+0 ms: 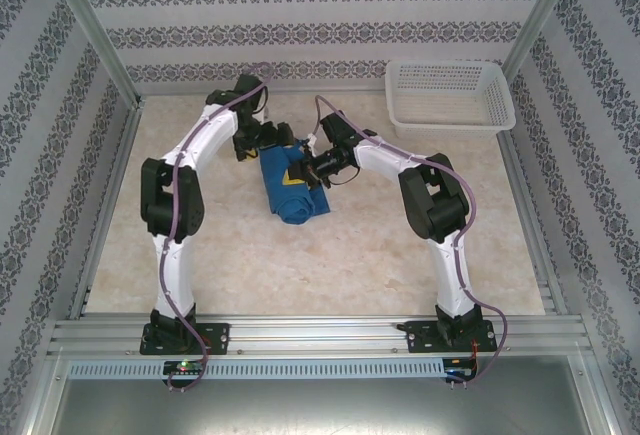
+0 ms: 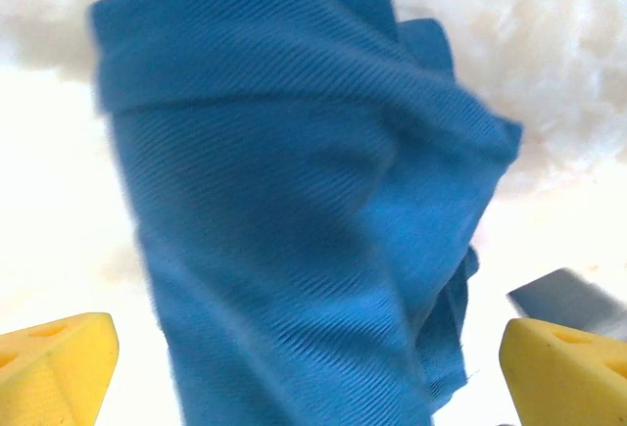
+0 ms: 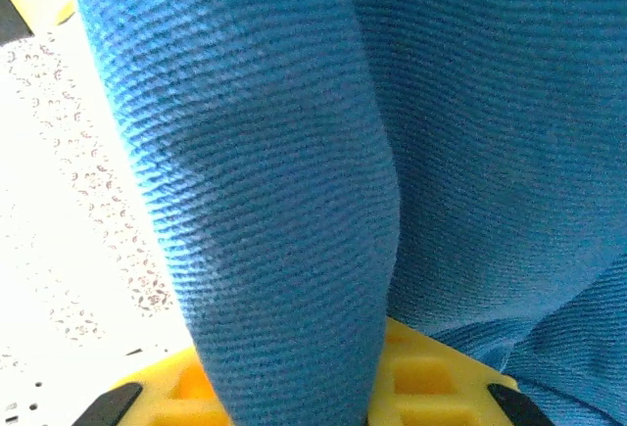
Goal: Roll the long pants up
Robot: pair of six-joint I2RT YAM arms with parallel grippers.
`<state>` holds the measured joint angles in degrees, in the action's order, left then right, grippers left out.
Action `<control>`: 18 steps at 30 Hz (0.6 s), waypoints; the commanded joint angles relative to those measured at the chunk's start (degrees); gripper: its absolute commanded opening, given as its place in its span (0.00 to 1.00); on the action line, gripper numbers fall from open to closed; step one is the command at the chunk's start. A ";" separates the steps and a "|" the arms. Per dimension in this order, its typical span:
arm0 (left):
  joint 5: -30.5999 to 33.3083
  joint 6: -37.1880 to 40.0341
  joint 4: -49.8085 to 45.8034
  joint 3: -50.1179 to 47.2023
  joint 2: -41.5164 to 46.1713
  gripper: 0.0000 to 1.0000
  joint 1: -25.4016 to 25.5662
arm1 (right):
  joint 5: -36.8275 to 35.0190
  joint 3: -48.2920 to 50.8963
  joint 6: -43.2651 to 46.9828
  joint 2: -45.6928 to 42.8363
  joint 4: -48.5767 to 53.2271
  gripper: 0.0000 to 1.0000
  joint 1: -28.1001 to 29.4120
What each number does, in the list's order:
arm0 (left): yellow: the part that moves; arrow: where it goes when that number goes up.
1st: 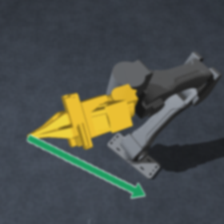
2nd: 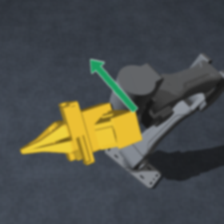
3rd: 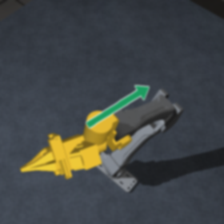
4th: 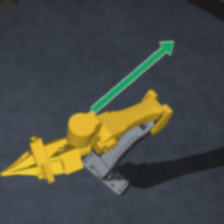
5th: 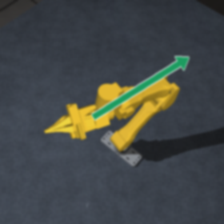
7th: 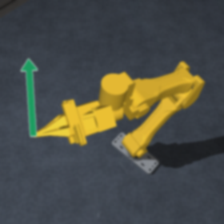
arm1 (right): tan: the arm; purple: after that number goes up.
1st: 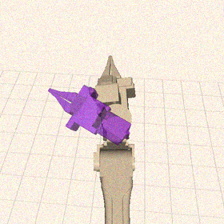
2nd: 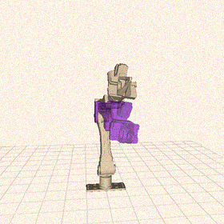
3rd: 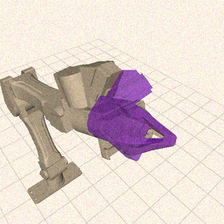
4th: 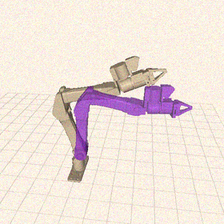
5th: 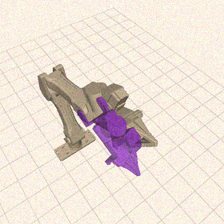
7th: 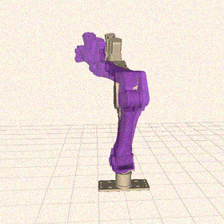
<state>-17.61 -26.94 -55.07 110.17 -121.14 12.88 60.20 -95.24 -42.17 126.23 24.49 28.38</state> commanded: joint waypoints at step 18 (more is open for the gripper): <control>-5.67 -21.66 32.11 -38.81 14.33 1.00 0.10 | 4.81 0.93 -4.84 -6.07 -7.20 0.00 -0.59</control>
<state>-22.70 -41.80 -26.96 76.25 -107.33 10.83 60.90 -93.34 -45.80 125.38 23.29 28.60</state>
